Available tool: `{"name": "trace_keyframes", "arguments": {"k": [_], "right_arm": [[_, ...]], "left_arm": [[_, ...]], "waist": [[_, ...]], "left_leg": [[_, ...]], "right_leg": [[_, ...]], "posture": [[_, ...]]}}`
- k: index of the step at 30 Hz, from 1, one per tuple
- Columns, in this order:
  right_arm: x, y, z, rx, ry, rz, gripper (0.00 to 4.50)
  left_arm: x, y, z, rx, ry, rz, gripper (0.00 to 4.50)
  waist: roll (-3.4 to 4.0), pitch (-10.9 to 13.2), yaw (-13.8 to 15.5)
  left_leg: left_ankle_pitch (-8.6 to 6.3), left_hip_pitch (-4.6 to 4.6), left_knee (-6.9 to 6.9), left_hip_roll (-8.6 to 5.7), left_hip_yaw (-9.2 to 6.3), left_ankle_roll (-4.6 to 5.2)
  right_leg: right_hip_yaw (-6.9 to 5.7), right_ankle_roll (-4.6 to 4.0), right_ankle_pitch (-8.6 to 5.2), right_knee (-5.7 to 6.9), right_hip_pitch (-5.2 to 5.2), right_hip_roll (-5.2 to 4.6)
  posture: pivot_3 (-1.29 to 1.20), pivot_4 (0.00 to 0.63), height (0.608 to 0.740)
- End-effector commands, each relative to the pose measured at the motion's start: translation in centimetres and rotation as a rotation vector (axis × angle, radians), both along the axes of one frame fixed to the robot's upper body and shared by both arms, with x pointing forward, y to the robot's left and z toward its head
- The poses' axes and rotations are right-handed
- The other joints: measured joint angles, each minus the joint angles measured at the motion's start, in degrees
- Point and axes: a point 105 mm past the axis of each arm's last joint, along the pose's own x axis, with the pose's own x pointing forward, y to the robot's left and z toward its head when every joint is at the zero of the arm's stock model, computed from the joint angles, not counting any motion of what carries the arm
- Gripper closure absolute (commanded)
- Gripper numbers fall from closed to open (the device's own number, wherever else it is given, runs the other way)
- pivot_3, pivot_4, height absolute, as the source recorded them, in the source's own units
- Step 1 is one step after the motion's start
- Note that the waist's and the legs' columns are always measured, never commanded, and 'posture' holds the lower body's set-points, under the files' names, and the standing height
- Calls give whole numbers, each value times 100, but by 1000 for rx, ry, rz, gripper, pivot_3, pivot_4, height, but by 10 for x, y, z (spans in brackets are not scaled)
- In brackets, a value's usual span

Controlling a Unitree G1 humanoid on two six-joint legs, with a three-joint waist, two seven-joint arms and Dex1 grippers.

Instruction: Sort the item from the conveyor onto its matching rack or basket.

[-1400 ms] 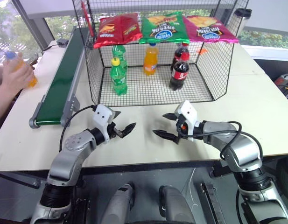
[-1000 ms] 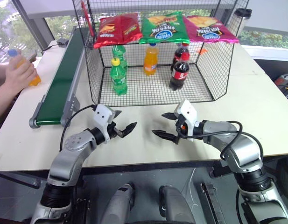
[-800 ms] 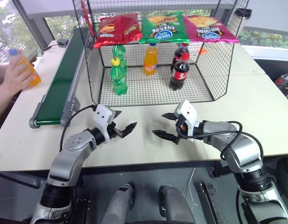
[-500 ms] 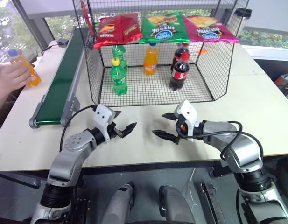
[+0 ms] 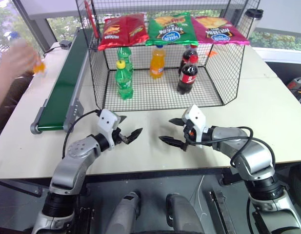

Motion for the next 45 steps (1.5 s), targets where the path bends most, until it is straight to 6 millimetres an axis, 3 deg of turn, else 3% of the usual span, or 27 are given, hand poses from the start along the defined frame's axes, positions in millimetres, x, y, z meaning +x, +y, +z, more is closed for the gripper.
{"name": "trace_keyframes", "arguments": {"k": [1, 35, 41, 45], "right_arm": [[-5, 3, 10, 4, -42, 33, 63], [-11, 6, 15, 13, -43, 76, 63], [-17, 9, 18, 23, -42, 116, 63], [-19, 14, 26, 36, -63, 148, 63]], "left_arm": [[-3, -4, 8, 3, -40, -20, 0], [-7, -2, 13, -1, -63, -24, 0], [-10, 7, 22, -4, -85, 20, 0], [-16, 25, 34, -11, -104, 91, 0]], "waist": [[0, 0, 0], [0, 0, -1], [0, 0, -1], [0, 0, -4]], "left_leg": [[0, 0, 0, 0, 0, 0], [0, -1, 0, 0, 0, 0], [-1, -3, 0, 0, -1, 1], [-1, -4, -1, 0, -2, 1]], "right_leg": [[0, 0, 0, 0, 0, 0], [0, 1, -1, -1, 0, -1], [-1, 1, -1, -2, -1, -1], [-1, 2, -2, -3, -2, -2]], "posture": [[0, 150, 739], [0, 150, 739], [0, 150, 739], [0, 150, 739]]}}
